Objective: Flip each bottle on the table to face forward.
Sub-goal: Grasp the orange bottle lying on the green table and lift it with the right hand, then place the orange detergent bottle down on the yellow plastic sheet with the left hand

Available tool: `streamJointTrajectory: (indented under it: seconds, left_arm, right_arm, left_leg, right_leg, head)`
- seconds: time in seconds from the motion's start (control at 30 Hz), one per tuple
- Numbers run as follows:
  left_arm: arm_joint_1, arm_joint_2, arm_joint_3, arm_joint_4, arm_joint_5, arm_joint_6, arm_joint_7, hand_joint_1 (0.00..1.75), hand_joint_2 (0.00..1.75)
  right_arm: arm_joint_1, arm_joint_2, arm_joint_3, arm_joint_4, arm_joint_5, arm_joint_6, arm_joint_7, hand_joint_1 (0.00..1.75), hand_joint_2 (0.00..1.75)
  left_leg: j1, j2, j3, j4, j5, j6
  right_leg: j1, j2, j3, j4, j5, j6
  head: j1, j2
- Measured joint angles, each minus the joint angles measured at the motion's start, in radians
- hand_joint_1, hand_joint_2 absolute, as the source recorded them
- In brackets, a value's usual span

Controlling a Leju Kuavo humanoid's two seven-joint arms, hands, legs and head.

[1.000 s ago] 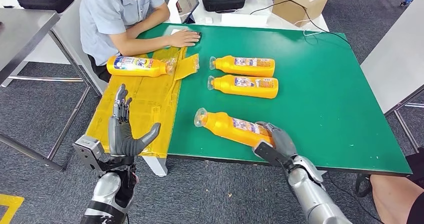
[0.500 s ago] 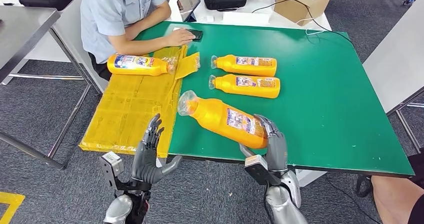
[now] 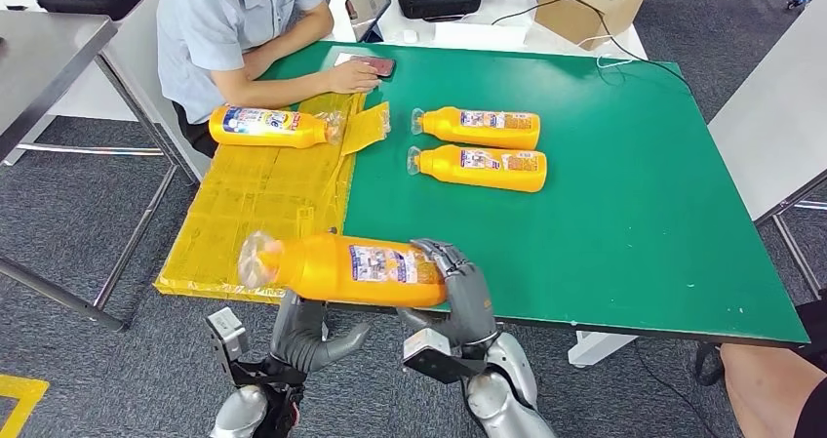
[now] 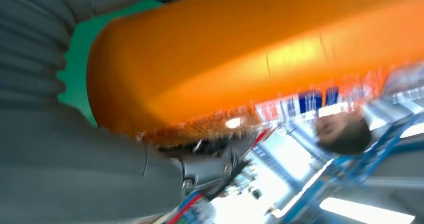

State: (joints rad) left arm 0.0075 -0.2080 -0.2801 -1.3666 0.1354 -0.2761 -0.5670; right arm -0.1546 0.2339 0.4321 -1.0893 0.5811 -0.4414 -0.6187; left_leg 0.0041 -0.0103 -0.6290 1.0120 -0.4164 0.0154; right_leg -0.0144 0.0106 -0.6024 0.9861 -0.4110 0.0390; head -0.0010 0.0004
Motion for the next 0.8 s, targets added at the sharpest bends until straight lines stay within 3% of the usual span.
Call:
streamJointTrajectory:
  seconds: [0.23, 0.8]
  left_arm:
    - [-0.006, -0.015, 0.008, -0.007, 0.103, -0.077, 0.012, 0.0, 1.75]
    - [-0.006, -0.021, 0.01, -0.01, 0.168, -0.11, 0.027, 0.0, 1.75]
  right_arm:
    - [-0.02, 0.057, 0.094, 0.121, -0.036, -0.027, -0.034, 1.75, 1.75]
    - [-0.042, 0.068, 0.139, 0.184, -0.095, 0.0, -0.06, 1.75, 1.75]
  left_leg:
    - [0.0, 0.0, 0.0, 0.0, 0.0, 0.0]
    - [0.0, 0.0, 0.0, 0.0, 0.0, 0.0]
  right_leg:
    - [0.0, 0.0, 0.0, 0.0, 0.0, 0.0]
    - [0.0, 0.0, -0.001, 0.0, 0.0, 0.0]
  head:
    - [0.0, 0.0]
    - [0.0, 0.0]
